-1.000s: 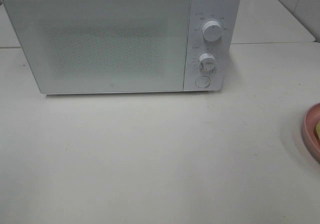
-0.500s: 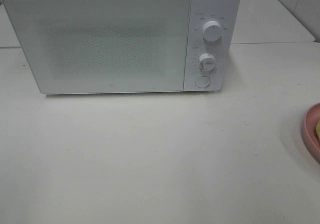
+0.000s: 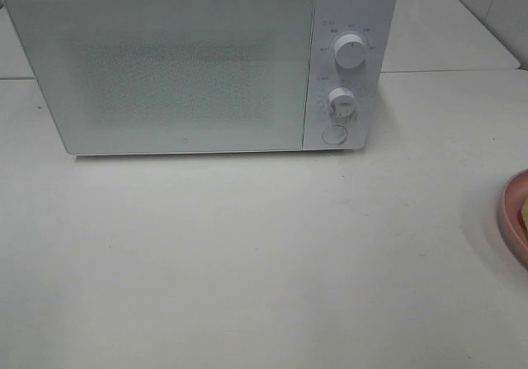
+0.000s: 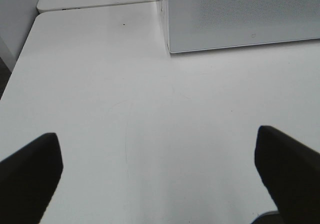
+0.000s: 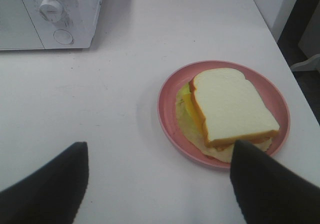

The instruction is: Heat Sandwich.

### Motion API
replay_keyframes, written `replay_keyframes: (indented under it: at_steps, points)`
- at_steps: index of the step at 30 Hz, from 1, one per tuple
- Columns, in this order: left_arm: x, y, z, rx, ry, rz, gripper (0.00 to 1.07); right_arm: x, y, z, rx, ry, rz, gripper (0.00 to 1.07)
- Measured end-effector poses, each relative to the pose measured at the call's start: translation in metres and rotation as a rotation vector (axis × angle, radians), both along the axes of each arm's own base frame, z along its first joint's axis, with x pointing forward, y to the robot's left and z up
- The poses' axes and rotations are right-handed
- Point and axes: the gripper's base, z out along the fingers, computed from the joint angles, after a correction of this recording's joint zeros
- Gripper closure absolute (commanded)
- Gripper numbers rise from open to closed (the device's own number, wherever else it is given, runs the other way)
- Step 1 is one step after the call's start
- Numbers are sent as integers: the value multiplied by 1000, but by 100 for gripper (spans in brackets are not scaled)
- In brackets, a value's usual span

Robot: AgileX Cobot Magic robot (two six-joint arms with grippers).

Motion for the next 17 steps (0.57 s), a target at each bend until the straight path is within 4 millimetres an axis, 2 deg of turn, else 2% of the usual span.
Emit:
replay_keyframes:
  at_steps: [17]
  points:
    - [0, 0, 0, 0, 0, 0, 7, 0, 0, 0, 0, 0, 0, 32]
